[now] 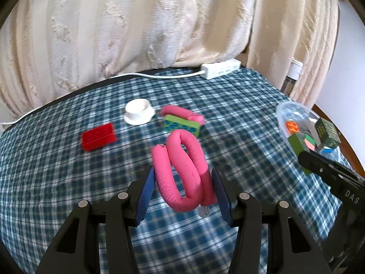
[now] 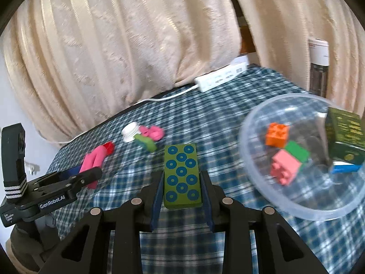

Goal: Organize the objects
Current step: 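Carry the pink tube and the green dotted block toward the clear bowl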

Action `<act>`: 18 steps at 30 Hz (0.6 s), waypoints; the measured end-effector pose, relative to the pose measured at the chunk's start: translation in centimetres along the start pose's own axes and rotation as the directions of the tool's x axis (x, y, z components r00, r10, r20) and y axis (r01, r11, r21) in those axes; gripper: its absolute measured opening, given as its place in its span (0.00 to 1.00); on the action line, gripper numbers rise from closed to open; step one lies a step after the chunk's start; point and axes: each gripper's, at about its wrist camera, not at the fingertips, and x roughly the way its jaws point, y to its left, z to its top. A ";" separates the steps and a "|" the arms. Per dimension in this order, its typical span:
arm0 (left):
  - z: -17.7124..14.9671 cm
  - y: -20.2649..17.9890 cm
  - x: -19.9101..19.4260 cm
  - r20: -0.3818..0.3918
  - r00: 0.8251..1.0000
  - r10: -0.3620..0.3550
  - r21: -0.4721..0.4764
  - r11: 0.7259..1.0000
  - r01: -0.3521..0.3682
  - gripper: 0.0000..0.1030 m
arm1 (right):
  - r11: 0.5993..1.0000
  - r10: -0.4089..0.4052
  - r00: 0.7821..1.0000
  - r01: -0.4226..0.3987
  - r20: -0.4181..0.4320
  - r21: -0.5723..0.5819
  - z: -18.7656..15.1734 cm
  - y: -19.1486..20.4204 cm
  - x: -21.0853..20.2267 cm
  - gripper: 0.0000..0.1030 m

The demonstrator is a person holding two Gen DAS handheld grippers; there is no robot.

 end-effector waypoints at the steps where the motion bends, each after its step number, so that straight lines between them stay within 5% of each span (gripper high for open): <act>1: 0.1 -0.5 0.1 -0.002 1.000 -0.004 0.009 1.000 0.004 0.51 | 1.000 -0.007 1.000 0.007 0.007 0.006 0.0 -0.5 -0.2 0.32; 18: 2.1 -7.2 2.0 -0.042 0.993 -0.110 0.116 0.987 0.114 0.51 | 0.986 -0.125 0.990 0.116 0.073 0.118 0.5 -7.5 -3.1 0.32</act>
